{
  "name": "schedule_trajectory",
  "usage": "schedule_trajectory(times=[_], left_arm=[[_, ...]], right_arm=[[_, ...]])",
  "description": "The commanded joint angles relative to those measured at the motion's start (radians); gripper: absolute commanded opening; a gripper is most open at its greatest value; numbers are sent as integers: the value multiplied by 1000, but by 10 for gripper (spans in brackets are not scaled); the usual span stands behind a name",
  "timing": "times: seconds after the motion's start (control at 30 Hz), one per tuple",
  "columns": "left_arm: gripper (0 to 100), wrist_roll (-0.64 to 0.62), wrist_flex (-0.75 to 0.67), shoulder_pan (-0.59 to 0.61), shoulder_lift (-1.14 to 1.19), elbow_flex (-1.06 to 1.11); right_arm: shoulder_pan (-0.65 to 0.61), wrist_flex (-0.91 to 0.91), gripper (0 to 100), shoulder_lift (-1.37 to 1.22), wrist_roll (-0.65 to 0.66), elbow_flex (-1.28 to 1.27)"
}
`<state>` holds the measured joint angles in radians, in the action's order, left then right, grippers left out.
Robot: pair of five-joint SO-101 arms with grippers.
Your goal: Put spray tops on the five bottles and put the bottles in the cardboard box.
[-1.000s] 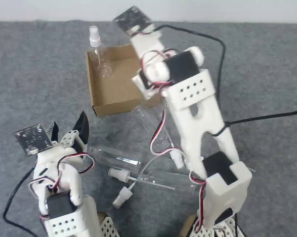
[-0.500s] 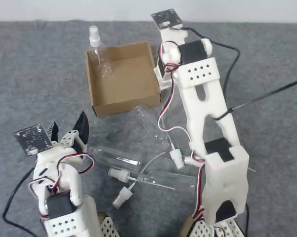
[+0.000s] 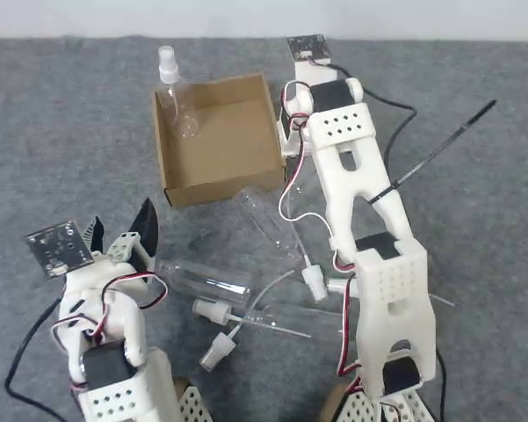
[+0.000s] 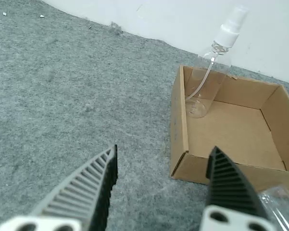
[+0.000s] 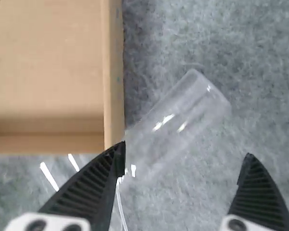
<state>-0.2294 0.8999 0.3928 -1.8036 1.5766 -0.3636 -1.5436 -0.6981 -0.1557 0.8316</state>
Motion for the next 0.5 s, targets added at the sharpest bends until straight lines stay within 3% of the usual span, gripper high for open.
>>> schedule_trajectory(times=[0.0,0.47], left_arm=[[283,12,-6,8,-20,-10],[283,14,-6,8,-20,-10]], right_arm=[[24,53,323,-1,-37,18],[36,136,322,-142,-58,18]])
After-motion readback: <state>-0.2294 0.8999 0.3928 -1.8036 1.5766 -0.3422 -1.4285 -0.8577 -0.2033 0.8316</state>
